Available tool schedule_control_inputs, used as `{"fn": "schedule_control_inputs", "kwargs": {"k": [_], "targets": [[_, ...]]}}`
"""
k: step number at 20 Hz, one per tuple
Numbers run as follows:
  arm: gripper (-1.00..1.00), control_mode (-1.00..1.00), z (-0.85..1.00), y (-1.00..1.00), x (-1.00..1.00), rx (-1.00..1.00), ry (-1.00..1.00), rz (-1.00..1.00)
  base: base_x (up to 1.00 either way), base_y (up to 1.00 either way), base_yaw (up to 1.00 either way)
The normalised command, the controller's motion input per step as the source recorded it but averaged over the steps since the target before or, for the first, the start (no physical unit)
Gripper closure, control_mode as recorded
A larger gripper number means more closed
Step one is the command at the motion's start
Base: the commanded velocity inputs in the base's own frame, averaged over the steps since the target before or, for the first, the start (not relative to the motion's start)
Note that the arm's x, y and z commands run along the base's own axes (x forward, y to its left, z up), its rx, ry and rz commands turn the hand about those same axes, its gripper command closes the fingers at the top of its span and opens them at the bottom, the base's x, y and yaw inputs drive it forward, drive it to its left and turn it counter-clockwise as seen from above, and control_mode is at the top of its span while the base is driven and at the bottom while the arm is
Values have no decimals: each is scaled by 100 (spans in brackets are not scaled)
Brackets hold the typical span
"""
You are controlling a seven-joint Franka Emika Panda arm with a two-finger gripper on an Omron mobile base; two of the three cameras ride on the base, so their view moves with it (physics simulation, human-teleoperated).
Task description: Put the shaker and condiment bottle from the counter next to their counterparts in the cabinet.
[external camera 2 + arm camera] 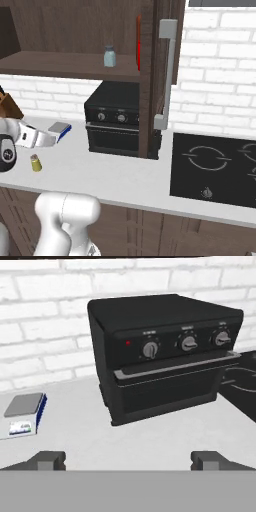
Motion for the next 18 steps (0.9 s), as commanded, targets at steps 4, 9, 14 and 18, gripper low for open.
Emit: {"fn": "schedule_control_inputs", "kwargs": {"k": [4, 9, 14, 18], "targets": [[-100, -100, -100, 22, -18, -3, -22, 3, 0, 0, 0], [-100, -100, -100, 11, -23, -4, -30, 0, 0, 0, 0], [-100, -100, -61, 32, -27, -1, -1, 0, 0, 0, 0], [-100, -100, -59, 60, -3, 0, -2, -6, 0, 0, 0]]}}
